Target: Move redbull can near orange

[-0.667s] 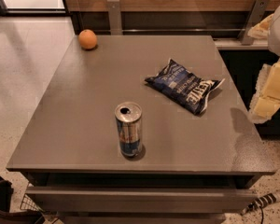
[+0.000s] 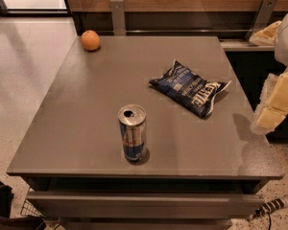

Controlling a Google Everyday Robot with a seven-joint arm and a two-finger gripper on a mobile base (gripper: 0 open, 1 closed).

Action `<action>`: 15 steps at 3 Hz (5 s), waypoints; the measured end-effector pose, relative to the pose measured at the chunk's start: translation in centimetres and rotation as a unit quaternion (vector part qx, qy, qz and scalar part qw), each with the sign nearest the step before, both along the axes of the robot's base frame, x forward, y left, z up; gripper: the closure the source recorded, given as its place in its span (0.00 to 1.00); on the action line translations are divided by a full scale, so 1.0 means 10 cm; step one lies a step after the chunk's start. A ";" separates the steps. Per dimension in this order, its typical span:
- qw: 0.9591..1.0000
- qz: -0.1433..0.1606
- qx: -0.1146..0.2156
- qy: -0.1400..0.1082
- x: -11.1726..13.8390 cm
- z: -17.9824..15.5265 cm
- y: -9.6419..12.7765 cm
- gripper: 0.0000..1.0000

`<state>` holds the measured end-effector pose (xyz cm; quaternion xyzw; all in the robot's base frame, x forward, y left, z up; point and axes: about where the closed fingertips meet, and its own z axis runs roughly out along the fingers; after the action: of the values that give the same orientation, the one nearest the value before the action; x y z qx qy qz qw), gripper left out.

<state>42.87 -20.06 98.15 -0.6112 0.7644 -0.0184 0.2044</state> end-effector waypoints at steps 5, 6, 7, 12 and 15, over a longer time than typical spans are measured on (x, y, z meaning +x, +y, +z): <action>0.908 0.119 0.402 0.017 -0.03 -0.92 1.10 0.00; 0.885 0.114 0.449 0.041 0.00 -1.05 1.28 0.00; 0.864 0.114 0.488 0.055 0.01 -1.15 1.44 0.00; 0.828 0.201 0.523 0.011 -0.19 -1.05 2.08 0.16; 0.828 0.207 0.521 0.012 -0.22 -1.03 2.14 0.85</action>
Offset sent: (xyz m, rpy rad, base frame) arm -0.0130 0.0826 -0.0586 0.6810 -0.0858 0.2604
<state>40.66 1.36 87.88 -0.5579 0.5186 0.4330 0.4820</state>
